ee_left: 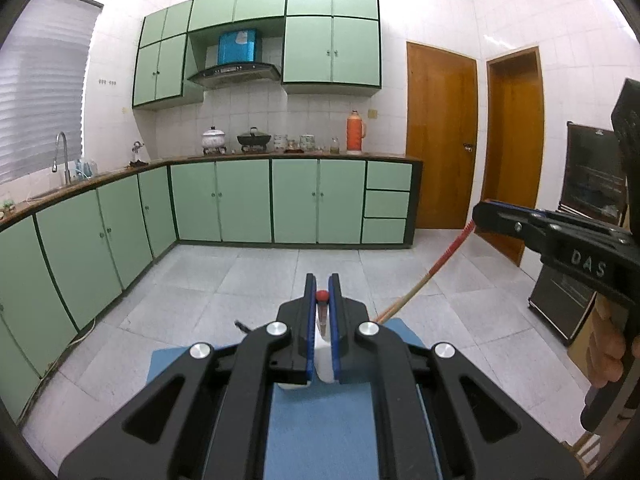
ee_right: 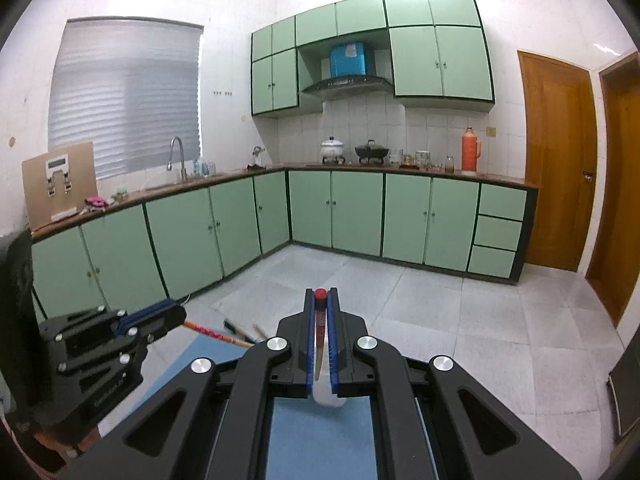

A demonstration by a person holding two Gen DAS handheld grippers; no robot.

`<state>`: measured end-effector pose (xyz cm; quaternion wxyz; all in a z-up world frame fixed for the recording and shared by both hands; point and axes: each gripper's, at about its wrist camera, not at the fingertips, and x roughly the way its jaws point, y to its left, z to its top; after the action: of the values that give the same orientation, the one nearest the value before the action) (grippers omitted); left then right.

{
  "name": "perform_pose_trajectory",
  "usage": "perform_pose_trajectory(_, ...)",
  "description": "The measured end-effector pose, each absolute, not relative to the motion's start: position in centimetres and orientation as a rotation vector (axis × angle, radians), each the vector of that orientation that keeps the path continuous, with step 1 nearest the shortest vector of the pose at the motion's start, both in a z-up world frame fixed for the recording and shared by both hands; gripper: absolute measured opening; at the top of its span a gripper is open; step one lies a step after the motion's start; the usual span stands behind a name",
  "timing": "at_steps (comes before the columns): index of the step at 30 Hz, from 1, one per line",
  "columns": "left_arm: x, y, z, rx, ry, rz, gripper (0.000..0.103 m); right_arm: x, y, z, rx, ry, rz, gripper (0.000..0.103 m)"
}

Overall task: Organize utensils
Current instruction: 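Carry both red-tipped chopsticks to the white holder and open both grippers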

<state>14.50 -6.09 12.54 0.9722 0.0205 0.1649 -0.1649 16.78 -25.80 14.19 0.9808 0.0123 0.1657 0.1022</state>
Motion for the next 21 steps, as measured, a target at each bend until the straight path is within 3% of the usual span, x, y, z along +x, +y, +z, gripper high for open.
perform_pose_trajectory(9,18.7,-5.9,14.0,0.073,0.354,-0.305,0.005,22.2,-25.4,13.9,0.013,0.351,0.173,0.006)
perform_pose_trajectory(21,25.4,-5.0,10.1,0.080,0.500,-0.297,0.005,27.9,-24.7,8.9,0.033,0.451,0.148,0.006)
